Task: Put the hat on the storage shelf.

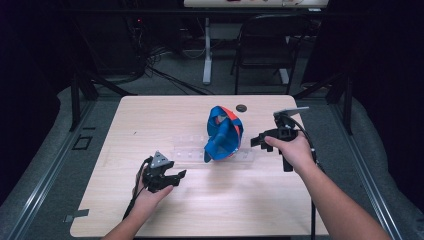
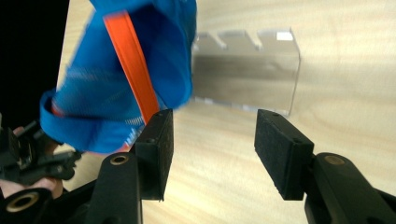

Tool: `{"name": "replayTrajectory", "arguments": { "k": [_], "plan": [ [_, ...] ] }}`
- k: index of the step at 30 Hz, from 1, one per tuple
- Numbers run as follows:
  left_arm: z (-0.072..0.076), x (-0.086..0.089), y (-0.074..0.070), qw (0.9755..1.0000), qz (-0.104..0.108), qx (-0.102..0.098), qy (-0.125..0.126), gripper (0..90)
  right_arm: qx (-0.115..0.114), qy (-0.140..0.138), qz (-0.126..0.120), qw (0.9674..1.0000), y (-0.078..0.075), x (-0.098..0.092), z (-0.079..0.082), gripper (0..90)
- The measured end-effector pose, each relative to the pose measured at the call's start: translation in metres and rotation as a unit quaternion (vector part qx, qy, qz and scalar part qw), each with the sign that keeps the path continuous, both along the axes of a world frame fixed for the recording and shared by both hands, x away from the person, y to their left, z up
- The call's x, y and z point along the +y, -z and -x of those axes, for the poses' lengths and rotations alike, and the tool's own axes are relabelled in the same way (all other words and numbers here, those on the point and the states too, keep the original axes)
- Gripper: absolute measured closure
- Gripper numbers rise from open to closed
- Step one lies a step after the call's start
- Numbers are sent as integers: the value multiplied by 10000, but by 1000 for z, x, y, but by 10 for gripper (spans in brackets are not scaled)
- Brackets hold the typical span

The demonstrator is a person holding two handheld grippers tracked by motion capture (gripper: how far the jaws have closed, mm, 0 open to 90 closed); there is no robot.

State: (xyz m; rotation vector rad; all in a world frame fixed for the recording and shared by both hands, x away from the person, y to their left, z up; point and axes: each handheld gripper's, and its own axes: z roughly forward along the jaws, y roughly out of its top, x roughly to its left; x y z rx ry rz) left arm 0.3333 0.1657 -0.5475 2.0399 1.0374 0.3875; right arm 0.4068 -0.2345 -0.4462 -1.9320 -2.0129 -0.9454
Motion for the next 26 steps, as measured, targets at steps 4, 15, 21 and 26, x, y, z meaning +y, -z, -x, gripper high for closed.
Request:
{"name": "replayTrajectory", "arguments": {
  "k": [4,15,21,26],
  "plan": [
    [0,9,2,10000,67,43,-40,403,-89,54,183,9998,19,-4,15,474],
    [-2,32,2,9993,254,25,-279,403,-334,-21,226,9992,65,-15,58,473],
    [-4,41,3,9987,277,34,-417,404,-632,38,80,9980,82,-21,77,472],
    [-4,41,8,9988,253,73,-411,405,-1050,103,-115,9944,95,-24,93,474]
  ]
}}
